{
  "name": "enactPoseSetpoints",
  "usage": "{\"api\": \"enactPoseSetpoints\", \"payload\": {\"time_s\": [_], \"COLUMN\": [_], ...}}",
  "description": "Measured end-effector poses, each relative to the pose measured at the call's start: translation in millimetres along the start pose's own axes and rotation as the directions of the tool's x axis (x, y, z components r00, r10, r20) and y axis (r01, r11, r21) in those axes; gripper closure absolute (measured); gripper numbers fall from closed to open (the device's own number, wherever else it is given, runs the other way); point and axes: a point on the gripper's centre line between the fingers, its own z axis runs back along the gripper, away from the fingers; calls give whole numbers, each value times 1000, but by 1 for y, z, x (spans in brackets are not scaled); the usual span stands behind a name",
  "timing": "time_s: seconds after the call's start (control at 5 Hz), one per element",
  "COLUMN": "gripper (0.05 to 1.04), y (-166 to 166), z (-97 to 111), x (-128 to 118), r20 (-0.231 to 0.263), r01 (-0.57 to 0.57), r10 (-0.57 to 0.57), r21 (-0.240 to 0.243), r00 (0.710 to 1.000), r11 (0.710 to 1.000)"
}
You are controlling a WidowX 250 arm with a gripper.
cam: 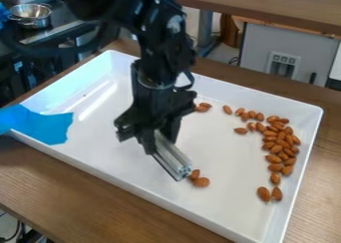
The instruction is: Sweep into pile
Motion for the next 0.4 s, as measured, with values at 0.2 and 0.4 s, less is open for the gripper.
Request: {"api": "enactPoseSetpoints", "payload": {"time_s": [0.2, 0.4], "gripper": [704, 704], "y": [3, 1], "z": [-6, -17], "x": [-12, -30], "r20": [-13, 5], "r01": [-20, 3], "r10": [20, -3], "r21": [42, 66], "r00": [1000, 1000], "r11": [999, 998]}}
